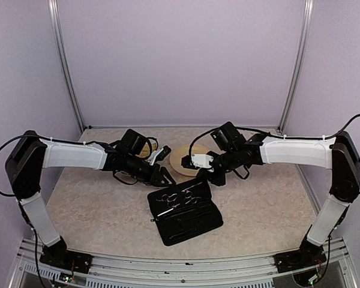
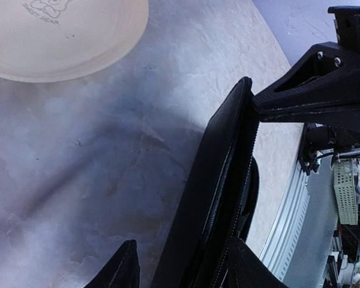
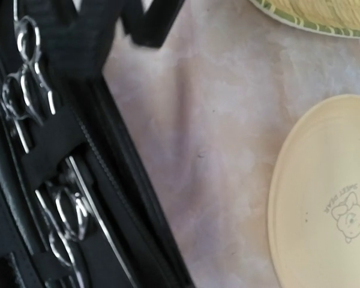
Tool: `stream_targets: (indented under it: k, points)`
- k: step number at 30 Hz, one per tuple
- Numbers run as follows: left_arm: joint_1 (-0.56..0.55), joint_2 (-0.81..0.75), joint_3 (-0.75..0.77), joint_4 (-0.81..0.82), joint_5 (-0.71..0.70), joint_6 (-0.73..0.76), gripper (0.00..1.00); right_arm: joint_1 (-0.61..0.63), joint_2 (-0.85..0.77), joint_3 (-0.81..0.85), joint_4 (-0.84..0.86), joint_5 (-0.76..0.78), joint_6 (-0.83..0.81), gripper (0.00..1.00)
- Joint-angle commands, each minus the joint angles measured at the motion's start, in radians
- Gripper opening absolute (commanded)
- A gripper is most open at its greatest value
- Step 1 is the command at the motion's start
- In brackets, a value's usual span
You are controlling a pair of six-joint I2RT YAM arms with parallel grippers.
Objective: Sort the hair-cutting tools
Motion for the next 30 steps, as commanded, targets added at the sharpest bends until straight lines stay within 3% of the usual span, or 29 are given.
stream_targets:
  k: [1,4,10,15,18,21,26,30]
  points:
    - [-0.002,0.075,0.038,0.025,0.166,-0.001,0.49,-0.001,-0.034,-0.016,0.059,0.003,-0.014,0.0]
    - [-0.028,0.109,0.057,0.002,0.168,0.009,0.46,0.0,-0.039,-0.023,0.06,0.003,-0.014,0.0]
    - [-0.077,0.125,0.093,-0.014,0.136,0.002,0.29,-0.001,-0.05,-0.039,0.056,0.017,-0.001,0.03]
    - [-0.17,0.112,0.146,-0.082,0.007,0.028,0.26,-0.005,-0.144,-0.067,0.031,0.041,0.053,0.4]
    - [-0.252,0.091,0.168,-0.117,-0.126,0.035,0.27,-0.028,-0.234,-0.072,-0.052,-0.001,0.065,0.47]
    - [-0.353,0.066,0.174,-0.125,-0.257,0.028,0.38,-0.062,-0.319,-0.11,-0.104,-0.026,0.075,0.52]
    - [-0.498,0.091,0.181,-0.097,-0.356,-0.008,0.42,-0.108,-0.483,-0.261,-0.097,0.052,0.097,0.64]
    - [-0.587,0.157,0.155,-0.02,-0.379,-0.064,0.46,-0.136,-0.607,-0.396,-0.054,0.118,0.113,0.79]
